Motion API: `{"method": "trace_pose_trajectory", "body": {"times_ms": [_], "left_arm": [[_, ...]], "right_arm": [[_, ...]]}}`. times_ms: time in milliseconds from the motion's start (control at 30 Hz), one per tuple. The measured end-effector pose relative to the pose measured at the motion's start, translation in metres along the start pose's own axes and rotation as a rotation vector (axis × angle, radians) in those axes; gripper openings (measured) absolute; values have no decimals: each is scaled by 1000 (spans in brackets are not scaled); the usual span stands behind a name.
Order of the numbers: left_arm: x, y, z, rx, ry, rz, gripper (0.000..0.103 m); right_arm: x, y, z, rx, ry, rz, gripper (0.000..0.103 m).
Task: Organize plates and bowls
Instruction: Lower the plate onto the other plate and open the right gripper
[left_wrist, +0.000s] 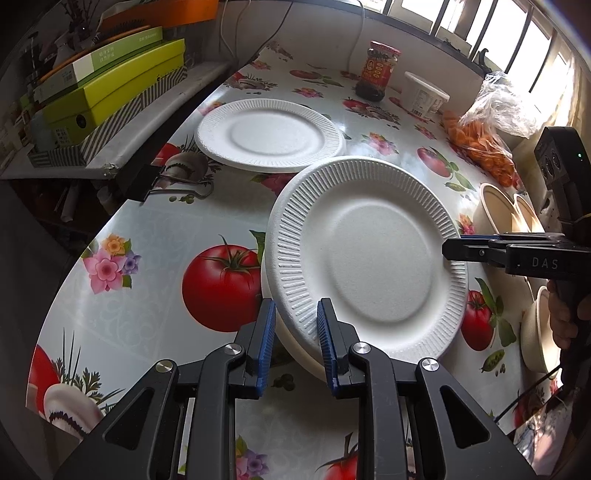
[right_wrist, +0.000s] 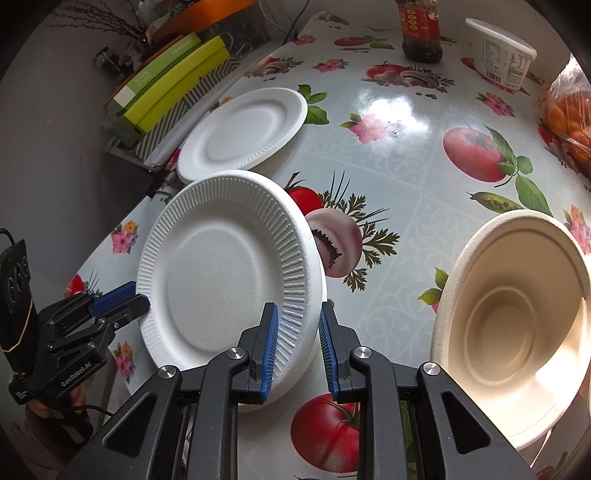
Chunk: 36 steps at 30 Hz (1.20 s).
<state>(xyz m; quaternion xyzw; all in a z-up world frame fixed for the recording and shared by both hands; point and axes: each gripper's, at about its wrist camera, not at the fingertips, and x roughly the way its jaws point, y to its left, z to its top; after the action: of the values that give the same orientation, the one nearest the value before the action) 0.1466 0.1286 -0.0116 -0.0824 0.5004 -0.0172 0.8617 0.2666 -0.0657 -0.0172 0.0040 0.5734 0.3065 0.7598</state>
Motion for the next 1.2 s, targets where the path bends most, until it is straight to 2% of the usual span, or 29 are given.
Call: {"method": "trace_pose_trajectory", "body": {"times_ms": [1200], "left_arm": [[5, -1, -4, 11, 20, 5, 24]], "right_arm": [[8, 2, 1, -12, 18, -32, 24]]}}
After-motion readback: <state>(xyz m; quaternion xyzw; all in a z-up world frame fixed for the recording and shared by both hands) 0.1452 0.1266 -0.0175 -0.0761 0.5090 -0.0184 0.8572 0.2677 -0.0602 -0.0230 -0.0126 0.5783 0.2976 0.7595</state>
